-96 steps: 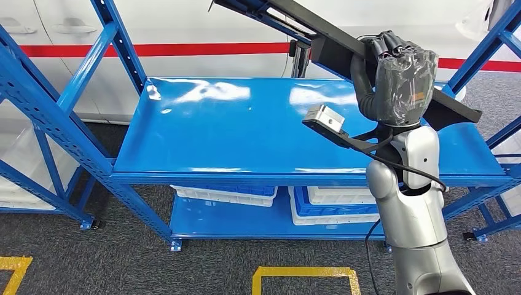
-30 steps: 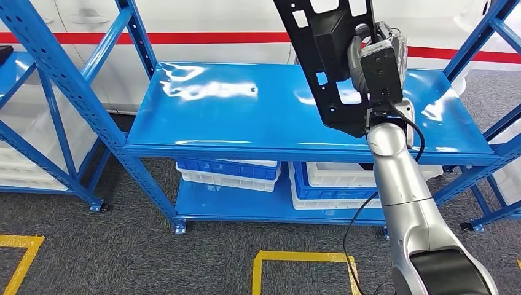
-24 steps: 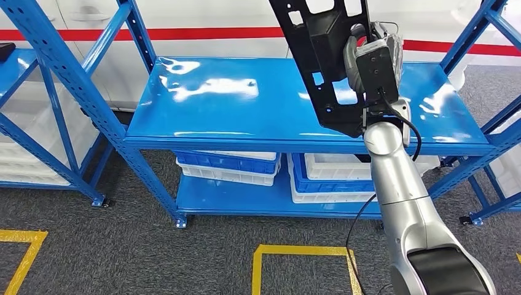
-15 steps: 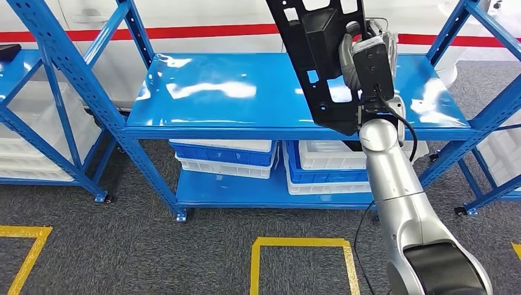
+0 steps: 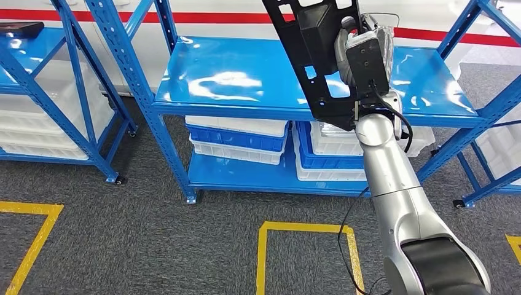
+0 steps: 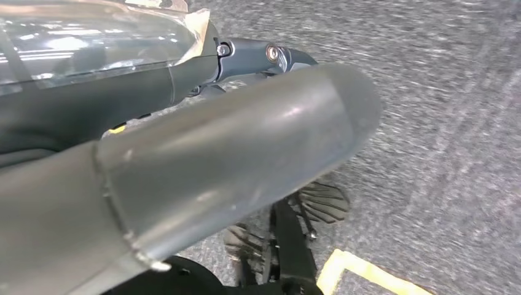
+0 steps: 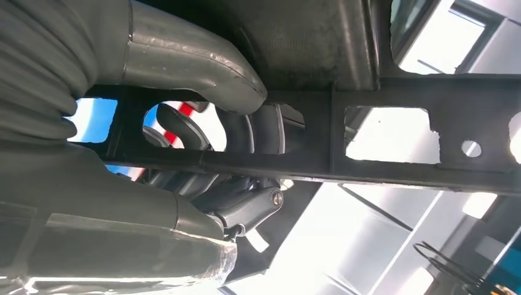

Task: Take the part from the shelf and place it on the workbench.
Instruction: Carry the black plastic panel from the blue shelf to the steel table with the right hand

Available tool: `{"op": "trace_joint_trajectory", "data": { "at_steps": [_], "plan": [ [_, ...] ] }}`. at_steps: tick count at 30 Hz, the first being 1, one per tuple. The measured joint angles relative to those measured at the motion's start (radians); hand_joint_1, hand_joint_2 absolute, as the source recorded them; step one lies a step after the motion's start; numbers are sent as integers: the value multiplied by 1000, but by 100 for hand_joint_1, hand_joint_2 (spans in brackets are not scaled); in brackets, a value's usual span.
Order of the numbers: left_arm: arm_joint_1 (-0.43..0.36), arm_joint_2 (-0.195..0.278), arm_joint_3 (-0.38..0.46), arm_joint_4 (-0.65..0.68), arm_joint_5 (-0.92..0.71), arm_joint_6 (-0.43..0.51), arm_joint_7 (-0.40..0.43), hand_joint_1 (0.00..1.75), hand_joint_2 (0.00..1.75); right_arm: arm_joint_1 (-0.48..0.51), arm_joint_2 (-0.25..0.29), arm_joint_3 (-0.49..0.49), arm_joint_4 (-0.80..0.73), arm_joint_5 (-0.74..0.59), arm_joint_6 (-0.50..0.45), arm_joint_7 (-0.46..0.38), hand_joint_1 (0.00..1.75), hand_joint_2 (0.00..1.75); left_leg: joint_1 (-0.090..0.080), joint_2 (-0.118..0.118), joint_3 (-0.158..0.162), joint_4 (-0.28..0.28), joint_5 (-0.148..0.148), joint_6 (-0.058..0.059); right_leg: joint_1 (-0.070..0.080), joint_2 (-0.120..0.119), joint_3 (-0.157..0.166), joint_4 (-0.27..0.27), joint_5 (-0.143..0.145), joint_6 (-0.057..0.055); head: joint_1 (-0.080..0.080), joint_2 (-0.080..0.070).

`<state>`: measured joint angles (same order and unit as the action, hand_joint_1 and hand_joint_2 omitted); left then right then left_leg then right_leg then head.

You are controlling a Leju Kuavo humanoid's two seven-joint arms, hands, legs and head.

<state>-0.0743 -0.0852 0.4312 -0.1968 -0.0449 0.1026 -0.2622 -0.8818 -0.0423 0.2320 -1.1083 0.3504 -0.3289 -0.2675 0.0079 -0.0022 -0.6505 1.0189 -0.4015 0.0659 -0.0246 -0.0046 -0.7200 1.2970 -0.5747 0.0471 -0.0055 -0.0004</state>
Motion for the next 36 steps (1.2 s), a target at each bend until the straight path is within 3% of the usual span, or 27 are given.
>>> {"op": "trace_joint_trajectory", "data": {
  "at_steps": [1, 3, 5, 7, 9, 10, 12, 13, 14, 15, 16, 17, 18, 20, 22, 24, 25, 27, 29, 30, 31, 32, 34, 36],
  "plan": [
    [0, 0, 1, 0, 0, 0, 0, 0, 0, 0, 0, 0, 3, 0, 0, -1, 175, 175, -3, 0, -17, 0, 14, 0, 2, 0, 17, 13, 11, 8, 0, 0],
    [0, 0, 1, 0, 0, 0, 1, 0, 0, 0, 0, 0, 8, 2, -1, -3, 175, 175, -7, 0, -47, 1, 40, -2, 9, 0, 98, -59, 50, 16, 0, 0],
    [0, -1, 1, 0, -2, 0, 3, 0, 0, 0, 3, 1, 10, 4, -3, -8, 175, 175, -12, 0, -66, 3, 63, -9, 20, 0, 213, -210, 39, 1, 0, 0],
    [0, -2, 1, 0, -4, 0, 6, 0, 0, 0, 6, 1, 11, 6, -6, -14, 175, 175, -13, 0, -71, -5, 88, -20, 31, 1, 266, -305, 16, -17, -2, 0],
    [1, 0, 1, 0, -5, 0, 9, 0, 0, 1, 8, 1, 14, 7, -10, -18, 175, 175, -12, -1, -74, -16, 104, -32, 25, -1, 253, -317, 33, -28, -4, 0],
    [2, 0, 1, 0, -5, 0, 10, 0, 0, 2, 8, 1, 16, 7, -10, -19, 175, 175, -10, -1, -82, -8, 87, -38, 18, -2, 246, -319, 46, -39, -5, 0],
    [3, 2, 1, 0, -5, 0, 11, 0, 0, 2, 11, 1, 18, 6, -11, -19, 175, 175, -2, -2, -106, 66, -8, -49, 5, -6, 226, -323, 77, -56, -8, 0],
    [3, 1, 1, 0, -5, 0, 11, 0, 0, 3, 12, 1, 19, 6, -11, -19, 175, 175, 2, -1, -120, 131, -65, -56, 6, -6, 211, -322, 91, -61, -10, 0],
    [3, 1, 1, 0, -6, 0, 12, 0, 0, 4, 13, 1, 19, 7, -11, -20, 175, 175, 7, -1, -130, 200, -103, -64, 5, -6, 196, -321, 104, -60, -11, 0],
    [3, 2, 1, 0, -8, 0, 12, 0, 0, 6, 14, 1, 19, 8, -12, -20, 175, 175, 12, -1, -134, 257, -115, -71, 5, -6, 180, -320, 116, -57, -10, 0],
    [2, 2, 1, 0, -10, -1, 14, 0, 0, 10, 14, 1, 19, 8, -12, -20, 175, 175, 18, -1, -128, 291, -105, -77, 3, -6, 166, -318, 126, -52, -11, 0],
    [1, 2, 1, 0, -14, -3, 16, 0, 0, 15, 13, 1, 19, 11, -13, -20, 175, 175, 24, -1, -104, 289, -80, -83, 0, -6, 151, -314, 135, -46, -10, 0],
    [-1, 3, 1, 0, -18, -5, 19, 0, 0, 20, 12, 1, 19, 14, -13, -20, 175, 175, 30, 0, -62, 252, -57, -89, -3, -6, 137, -308, 143, -39, -11, 0],
    [-6, 2, 1, -1, -27, -8, 25, 0, 0, 29, 5, -1, 11, 24, -14, -19, 175, 175, 36, -4, 44, 121, -64, -99, -6, -8, 108, -289, 153, -26, -12, 0],
    [-15, 2, 0, -1, -35, -8, 30, 0, 0, 36, -2, -3, -2, 36, -14, -16, 175, 175, 30, -8, 92, 35, -98, -94, -1, -10, 89, -279, 166, -7, -11, 0],
    [-20, 2, 0, -1, -38, -7, 35, 0, 0, 45, -10, -4, -10, 45, -12, -14, 175, 175, 21, -7, 84, 21, -91, -70, 1, -10, 80, -280, 181, 14, -9, 0],
    [-22, 2, 0, -1, -39, -6, 37, 0, 0, 51, -13, -5, -10, 48, -10, -13, 175, 175, 18, -5, 77, 16, -80, -54, -1, -9, 70, -274, 173, 17, -9, 0],
    [-25, 2, 0, -1, -37, -4, 40, 0, 0, 59, -18, -5, -9, 54, -5, -12, 175, 175, 16, 0, 56, 8, -54, -25, -4, -7, 36, -207, 112, 8, -5, 0],
    [-27, 3, 1, -2, -34, 0, 40, 0, 0, 59, -18, -5, -5, 59, 3, -14, 175, 175, 11, 3, 27, 8, -30, -14, -4, -4, -3, -76, 30, 0, 0, 0],
    [-27, 4, 2, -2, -33, 1, 40, 0, 0, 59, -18, -5, -1, 62, 6, -16, 175, 175, 9, 3, 13, 8, -19, -12, -4, -3, -12, -18, 10, 3, 1, 0],
    [-27, 4, 2, -2, -33, 2, 39, 0, 0, 59, -17, -4, 4, 65, 9, -18, 175, 175, 8, 4, -2, 9, -7, -13, -3, -1, -7, 13, 9, 11, 1, 0],
    [-27, 4, 2, -2, -33, 2, 39, 0, 0, 59, -17, -3, 10, 68, 12, -19, 175, 175, 7, 4, -16, 9, 5, -15, -2, 0, 15, 10, 25, 21, 1, 0],
    [-27, 4, 4, -2, -33, 3, 37, 0, 0, 55, -16, -2, 19, 72, 19, -20, 175, 175, 6, 3, -41, 10, 28, -21, -2, 0, 106, -95, 60, 30, 1, 0],
    [-27, 4, 5, -2, -33, 3, 36, 0, 0, 48, -12, -1, 24, 75, 24, -21, 175, 175, 3, 2, -58, 9, 50, -32, 7, 1, 201, -234, 49, 17, 0, 0]
  ]
}}
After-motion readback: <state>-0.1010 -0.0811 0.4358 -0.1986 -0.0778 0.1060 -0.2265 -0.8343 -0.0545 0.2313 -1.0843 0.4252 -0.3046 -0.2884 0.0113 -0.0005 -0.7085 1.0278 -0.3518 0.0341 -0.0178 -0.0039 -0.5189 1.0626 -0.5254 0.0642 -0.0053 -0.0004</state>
